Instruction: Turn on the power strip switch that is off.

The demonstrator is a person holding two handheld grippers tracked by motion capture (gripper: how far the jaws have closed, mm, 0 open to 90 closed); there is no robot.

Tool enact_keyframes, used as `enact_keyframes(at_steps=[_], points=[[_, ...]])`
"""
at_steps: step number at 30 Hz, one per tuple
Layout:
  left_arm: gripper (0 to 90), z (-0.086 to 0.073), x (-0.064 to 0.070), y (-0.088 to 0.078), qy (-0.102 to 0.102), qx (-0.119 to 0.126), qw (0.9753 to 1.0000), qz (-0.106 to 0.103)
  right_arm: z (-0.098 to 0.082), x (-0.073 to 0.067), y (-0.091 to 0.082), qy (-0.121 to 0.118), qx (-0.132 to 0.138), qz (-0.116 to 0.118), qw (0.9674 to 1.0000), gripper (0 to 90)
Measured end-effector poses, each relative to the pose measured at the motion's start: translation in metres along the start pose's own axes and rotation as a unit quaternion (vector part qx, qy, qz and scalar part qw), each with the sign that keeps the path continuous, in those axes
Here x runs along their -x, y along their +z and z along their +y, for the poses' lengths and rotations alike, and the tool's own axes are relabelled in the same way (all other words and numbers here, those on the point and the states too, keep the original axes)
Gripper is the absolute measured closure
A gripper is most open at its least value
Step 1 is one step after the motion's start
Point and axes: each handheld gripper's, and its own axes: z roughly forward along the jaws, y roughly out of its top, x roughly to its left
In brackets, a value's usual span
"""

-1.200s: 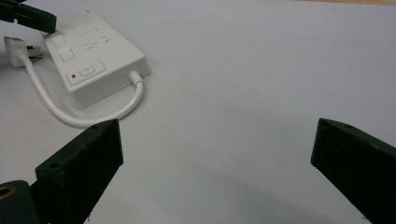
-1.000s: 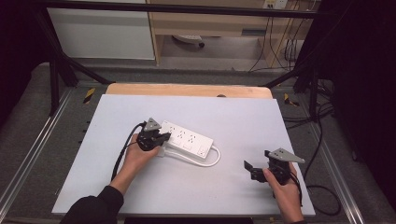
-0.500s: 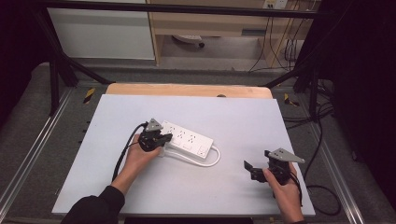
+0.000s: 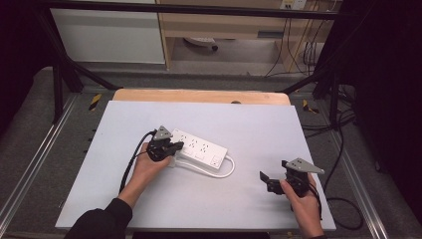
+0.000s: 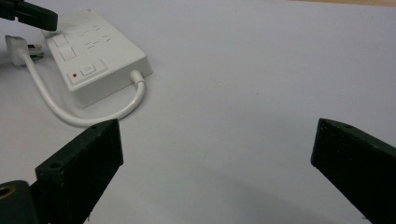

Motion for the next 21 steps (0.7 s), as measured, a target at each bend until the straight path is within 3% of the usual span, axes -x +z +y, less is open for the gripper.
enact_keyframes(at_steps=[11,21], points=[[82.0,0.0025,-0.0046,-0.0063,-0.020,0.022,0.9995,0.003,0.0000,-0.0001,-0.0001,0.002,0.000,0.000,1.0000,2.7],[60.4,0.0057,-0.0010,-0.0068,-0.032,0.041,0.9986,-0.011,0.0001,0.0000,0.0000,0.002,-0.001,0.001,1.0000,2.7]])
